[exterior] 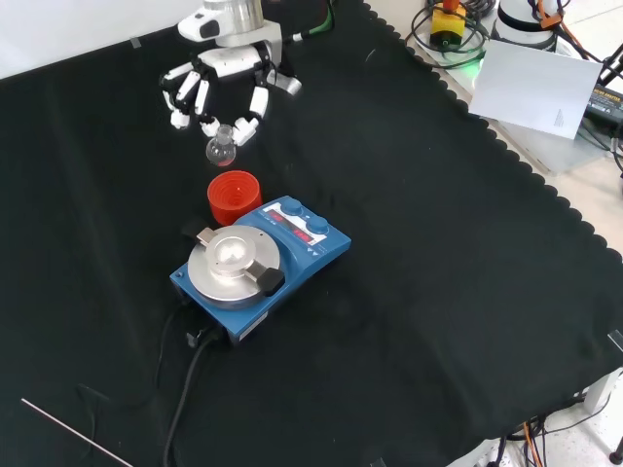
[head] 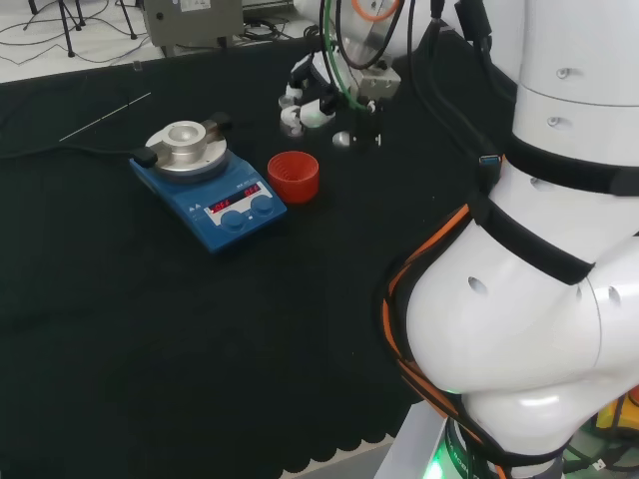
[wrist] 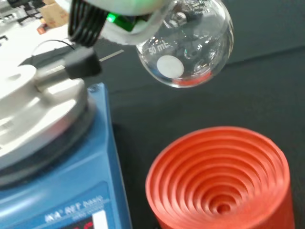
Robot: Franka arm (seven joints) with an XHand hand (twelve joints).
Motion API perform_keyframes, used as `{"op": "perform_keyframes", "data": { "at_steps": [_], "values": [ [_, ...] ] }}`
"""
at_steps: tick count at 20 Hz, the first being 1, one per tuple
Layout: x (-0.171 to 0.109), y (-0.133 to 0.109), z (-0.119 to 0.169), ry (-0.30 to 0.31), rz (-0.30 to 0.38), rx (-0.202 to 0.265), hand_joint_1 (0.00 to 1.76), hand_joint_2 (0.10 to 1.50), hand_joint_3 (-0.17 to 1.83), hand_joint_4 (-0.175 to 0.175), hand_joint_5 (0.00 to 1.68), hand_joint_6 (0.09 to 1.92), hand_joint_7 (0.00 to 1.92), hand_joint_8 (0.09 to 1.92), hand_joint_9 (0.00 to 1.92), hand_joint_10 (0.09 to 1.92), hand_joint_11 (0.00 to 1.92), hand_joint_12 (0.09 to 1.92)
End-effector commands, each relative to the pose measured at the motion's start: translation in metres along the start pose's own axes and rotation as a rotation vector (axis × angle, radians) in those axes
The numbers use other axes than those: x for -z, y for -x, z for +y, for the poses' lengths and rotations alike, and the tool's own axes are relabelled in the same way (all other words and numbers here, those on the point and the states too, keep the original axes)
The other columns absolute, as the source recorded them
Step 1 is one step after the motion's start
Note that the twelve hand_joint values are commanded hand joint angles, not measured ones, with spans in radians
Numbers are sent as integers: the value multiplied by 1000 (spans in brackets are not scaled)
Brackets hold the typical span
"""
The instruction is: Place the round-bottom flask on the heater.
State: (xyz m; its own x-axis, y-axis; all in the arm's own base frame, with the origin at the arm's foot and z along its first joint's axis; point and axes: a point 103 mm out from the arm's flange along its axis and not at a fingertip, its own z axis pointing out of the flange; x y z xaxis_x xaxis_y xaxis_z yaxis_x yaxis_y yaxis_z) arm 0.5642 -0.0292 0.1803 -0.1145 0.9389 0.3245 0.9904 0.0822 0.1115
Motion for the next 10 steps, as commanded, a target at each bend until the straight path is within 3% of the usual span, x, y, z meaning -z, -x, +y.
{"op": "perform_keyframes", "data": {
  "at_steps": [1, 2, 5, 10],
  "values": [
    [15, -15, -3, 15, -21, 6, 1095, 642, 811, 175, 1140, 978, 568, 562, 715, 519, 121, 1365],
    [16, -20, -1, 9, -43, -7, 1095, 642, 812, 175, 1140, 978, 568, 562, 715, 519, 121, 1365],
    [18, -12, 0, 2, -15, 6, 1096, 640, 814, 175, 1140, 978, 568, 562, 715, 519, 122, 1364],
    [14, -47, 14, -12, -8, 49, 1096, 638, 818, 175, 1141, 978, 567, 563, 714, 519, 123, 1364]
  ]
}}
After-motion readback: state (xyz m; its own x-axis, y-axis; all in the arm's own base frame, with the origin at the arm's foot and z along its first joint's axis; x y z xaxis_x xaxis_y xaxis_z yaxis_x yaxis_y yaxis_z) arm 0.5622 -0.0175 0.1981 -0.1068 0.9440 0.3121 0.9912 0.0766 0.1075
